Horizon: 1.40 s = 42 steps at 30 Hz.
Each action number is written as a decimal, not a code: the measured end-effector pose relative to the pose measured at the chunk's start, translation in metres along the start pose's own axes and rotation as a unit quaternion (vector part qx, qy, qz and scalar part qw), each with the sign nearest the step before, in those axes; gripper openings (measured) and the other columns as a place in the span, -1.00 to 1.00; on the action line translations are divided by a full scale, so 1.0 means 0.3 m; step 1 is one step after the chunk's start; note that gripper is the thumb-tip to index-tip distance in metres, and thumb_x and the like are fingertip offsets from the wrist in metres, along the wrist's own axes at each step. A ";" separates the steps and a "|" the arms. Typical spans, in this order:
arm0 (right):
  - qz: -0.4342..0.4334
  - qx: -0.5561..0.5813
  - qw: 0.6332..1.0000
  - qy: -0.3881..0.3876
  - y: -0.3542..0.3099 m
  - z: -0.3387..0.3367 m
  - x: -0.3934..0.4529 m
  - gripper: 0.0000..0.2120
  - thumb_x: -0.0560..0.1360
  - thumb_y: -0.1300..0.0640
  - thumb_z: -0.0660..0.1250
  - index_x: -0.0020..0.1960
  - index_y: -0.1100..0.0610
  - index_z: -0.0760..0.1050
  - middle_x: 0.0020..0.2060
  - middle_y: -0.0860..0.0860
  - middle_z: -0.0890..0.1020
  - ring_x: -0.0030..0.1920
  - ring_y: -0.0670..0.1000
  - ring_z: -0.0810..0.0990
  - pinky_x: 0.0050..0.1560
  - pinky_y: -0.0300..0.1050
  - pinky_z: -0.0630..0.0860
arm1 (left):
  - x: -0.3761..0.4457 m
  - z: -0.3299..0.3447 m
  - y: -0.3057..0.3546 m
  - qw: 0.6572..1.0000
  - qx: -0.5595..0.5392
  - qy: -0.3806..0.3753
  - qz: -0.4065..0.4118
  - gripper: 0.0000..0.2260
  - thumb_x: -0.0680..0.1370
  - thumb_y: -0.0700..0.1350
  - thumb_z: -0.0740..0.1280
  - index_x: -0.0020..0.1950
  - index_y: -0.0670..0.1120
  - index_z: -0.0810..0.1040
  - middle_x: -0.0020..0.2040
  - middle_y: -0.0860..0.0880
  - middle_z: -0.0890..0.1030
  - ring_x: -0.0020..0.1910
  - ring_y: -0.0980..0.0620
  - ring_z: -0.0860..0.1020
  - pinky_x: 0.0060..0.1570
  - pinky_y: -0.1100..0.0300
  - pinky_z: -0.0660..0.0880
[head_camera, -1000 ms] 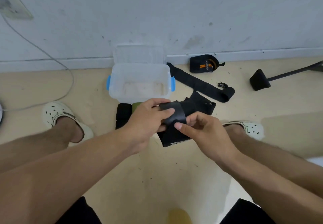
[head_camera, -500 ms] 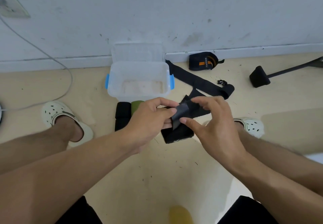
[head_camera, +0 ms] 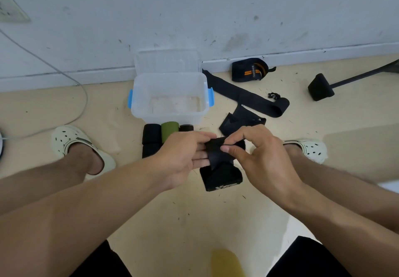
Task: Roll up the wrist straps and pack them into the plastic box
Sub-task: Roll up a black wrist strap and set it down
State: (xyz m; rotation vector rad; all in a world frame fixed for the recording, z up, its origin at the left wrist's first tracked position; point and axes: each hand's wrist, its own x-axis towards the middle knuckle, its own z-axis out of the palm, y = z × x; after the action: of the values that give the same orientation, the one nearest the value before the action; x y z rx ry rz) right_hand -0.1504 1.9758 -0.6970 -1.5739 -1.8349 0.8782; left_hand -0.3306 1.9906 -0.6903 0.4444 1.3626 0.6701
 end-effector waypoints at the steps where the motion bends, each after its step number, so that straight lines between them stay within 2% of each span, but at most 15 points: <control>1: 0.003 0.011 1.000 -0.001 -0.005 0.000 -0.005 -0.82 0.51 0.08 0.53 -0.16 -0.16 0.59 -0.13 -0.17 0.65 0.03 -0.13 0.56 0.00 -0.36 0.41 | 0.011 -0.008 0.002 1.000 -0.016 0.008 -0.014 -0.78 0.70 -0.24 0.23 0.16 -0.17 0.68 -0.02 -0.14 0.77 -0.02 -0.09 0.75 0.02 0.07 0.68; 3: 0.009 0.040 0.999 -0.002 -0.014 0.001 -0.013 -0.84 0.54 0.09 0.50 -0.13 -0.13 0.58 -0.14 -0.17 0.66 -0.01 -0.13 0.59 -0.06 -0.37 0.41 | 0.036 -0.024 0.007 1.000 0.014 0.017 -0.023 -0.79 0.70 -0.25 0.24 0.20 -0.19 0.66 0.03 -0.19 0.75 -0.02 -0.11 0.75 0.05 0.02 0.69; 5: 0.003 0.070 0.998 0.003 -0.020 0.003 -0.018 -0.83 0.57 0.13 0.47 -0.13 -0.08 0.56 -0.17 -0.20 0.66 -0.03 -0.15 0.61 -0.09 -0.40 0.42 | 0.048 -0.035 0.010 0.990 0.137 0.021 -0.002 -0.81 0.67 -0.29 0.27 0.20 -0.15 0.63 -0.03 -0.18 0.74 -0.20 -0.02 0.75 -0.12 0.13 0.71; 7: -0.006 0.097 0.995 0.019 -0.024 0.007 -0.017 -0.84 0.58 0.16 0.45 -0.11 -0.03 0.53 -0.20 -0.15 0.65 -0.06 -0.08 0.62 -0.08 -0.30 0.48 | 0.060 -0.048 0.002 0.966 0.256 0.021 0.031 -0.79 0.64 -0.34 0.27 0.18 -0.12 0.60 -0.10 -0.13 0.71 -0.30 0.04 0.69 -0.20 0.16 0.70; 9: -0.014 0.130 0.991 0.031 -0.026 0.009 -0.013 -0.84 0.59 0.18 0.44 -0.10 -0.01 0.52 -0.22 -0.10 0.63 -0.13 -0.03 0.62 -0.07 -0.18 0.53 | 0.073 -0.061 -0.010 0.929 0.364 0.016 0.060 -0.77 0.60 -0.33 0.30 0.17 -0.09 0.59 -0.03 -0.11 0.70 -0.21 0.03 0.65 -0.15 0.10 0.67; 12: -0.015 0.153 0.987 0.034 -0.027 0.008 -0.007 -0.82 0.58 0.19 0.45 -0.11 -0.02 0.51 -0.25 -0.08 0.60 -0.20 -0.02 0.57 -0.09 -0.06 0.54 | 0.058 -0.064 0.005 0.888 0.448 -0.036 0.095 -0.60 0.53 -0.38 0.27 0.24 0.03 0.58 0.15 0.02 0.65 0.07 0.08 0.61 -0.04 0.27 0.53; 14: -0.005 0.164 0.986 0.029 -0.017 0.009 -0.001 -0.83 0.58 0.18 0.45 -0.10 -0.02 0.52 -0.28 -0.06 0.59 -0.22 0.02 0.56 -0.10 0.01 0.55 | 0.038 -0.053 0.026 0.882 0.450 -0.096 0.102 -0.53 0.53 -0.41 0.25 0.22 0.11 0.58 0.09 0.13 0.66 0.09 0.16 0.60 0.01 0.34 0.48; 16: 0.014 0.189 0.981 0.032 -0.006 0.013 0.009 -0.86 0.59 0.18 0.45 -0.09 0.01 0.54 -0.28 0.00 0.59 -0.20 0.12 0.57 -0.09 0.10 0.58 | 0.028 -0.044 0.031 0.889 0.426 -0.148 0.082 -0.62 0.54 -0.38 0.28 0.13 0.08 0.59 -0.02 0.10 0.69 -0.03 0.13 0.63 -0.08 0.31 0.50; 19: 0.047 0.235 0.970 0.051 0.008 0.014 0.034 -0.87 0.59 0.23 0.44 -0.08 0.05 0.55 -0.30 -0.03 0.62 -0.24 0.04 0.59 -0.16 -0.08 0.60 | 0.040 -0.044 0.002 0.910 0.365 -0.185 0.066 -0.79 0.59 -0.23 0.41 0.17 0.02 0.64 0.06 0.06 0.75 0.00 0.10 0.69 0.00 0.23 0.56; 22: 0.059 0.234 0.969 0.058 0.015 0.015 0.049 -0.88 0.60 0.22 0.43 -0.07 0.06 0.56 -0.31 -0.07 0.63 -0.25 0.00 0.59 -0.17 -0.17 0.58 | 0.059 -0.046 -0.022 0.929 0.327 -0.154 0.086 -0.78 0.63 -0.12 0.43 0.28 -0.02 0.66 0.13 0.09 0.75 0.13 0.14 0.70 0.20 0.26 0.55; 26: 0.076 0.214 0.973 0.049 0.030 0.021 0.056 -0.96 0.63 0.16 0.40 0.02 0.04 0.60 -0.21 -0.01 0.68 -0.14 0.09 0.65 -0.13 -0.12 0.62 | 0.066 -0.041 -0.026 0.938 0.315 -0.097 0.105 -0.82 0.62 -0.08 0.45 0.22 -0.01 0.68 0.08 0.09 0.75 -0.01 0.22 0.70 -0.16 0.46 0.51; 31: 0.106 0.200 0.973 0.047 0.045 0.027 0.066 -0.81 0.67 0.20 0.31 0.16 -0.02 0.64 -0.09 -0.13 0.74 -0.09 -0.13 0.70 -0.11 -0.30 0.59 | 0.065 -0.043 -0.018 0.955 0.278 -0.045 0.094 -0.81 0.60 -0.07 0.47 0.20 -0.01 0.63 -0.01 0.03 0.77 -0.04 0.09 0.74 0.03 0.22 0.63; 35: 0.132 0.163 0.977 0.041 0.084 0.045 0.078 -0.75 0.67 0.22 0.32 0.24 -0.07 0.60 0.01 -0.19 0.70 -0.02 -0.13 0.68 0.00 -0.23 0.63 | 0.070 -0.046 -0.004 0.960 0.262 0.005 0.097 -0.73 0.64 -0.10 0.41 0.32 -0.02 0.50 -0.05 0.00 0.76 -0.31 0.23 0.66 -0.38 0.43 0.48; 38: 0.177 0.119 0.976 0.032 0.153 0.080 0.098 -0.73 0.66 0.19 0.33 0.30 -0.07 0.57 0.09 -0.17 0.67 -0.03 -0.10 0.66 0.05 -0.13 0.65 | 0.071 -0.043 0.011 0.957 0.269 0.016 0.102 -0.64 0.66 -0.11 0.38 0.45 -0.01 0.42 0.03 -0.02 0.75 -0.19 0.19 0.66 -0.44 0.50 0.43; 42: 0.245 0.034 0.969 -0.011 0.293 0.133 0.143 -0.64 0.66 0.15 0.33 0.43 -0.03 0.47 0.25 -0.09 0.59 -0.05 -0.13 0.61 -0.20 -0.31 0.49 | 0.079 -0.038 0.044 0.949 0.293 0.014 0.116 -0.62 0.68 -0.13 0.34 0.48 0.01 0.38 0.06 0.00 0.74 -0.10 0.19 0.64 -0.40 0.55 0.42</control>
State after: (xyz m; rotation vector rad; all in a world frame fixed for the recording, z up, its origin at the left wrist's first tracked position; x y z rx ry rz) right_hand -0.1332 2.0218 -0.7904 -2.0180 -1.4272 1.1584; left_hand -0.3424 2.0153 -0.7011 1.0876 1.5440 0.4474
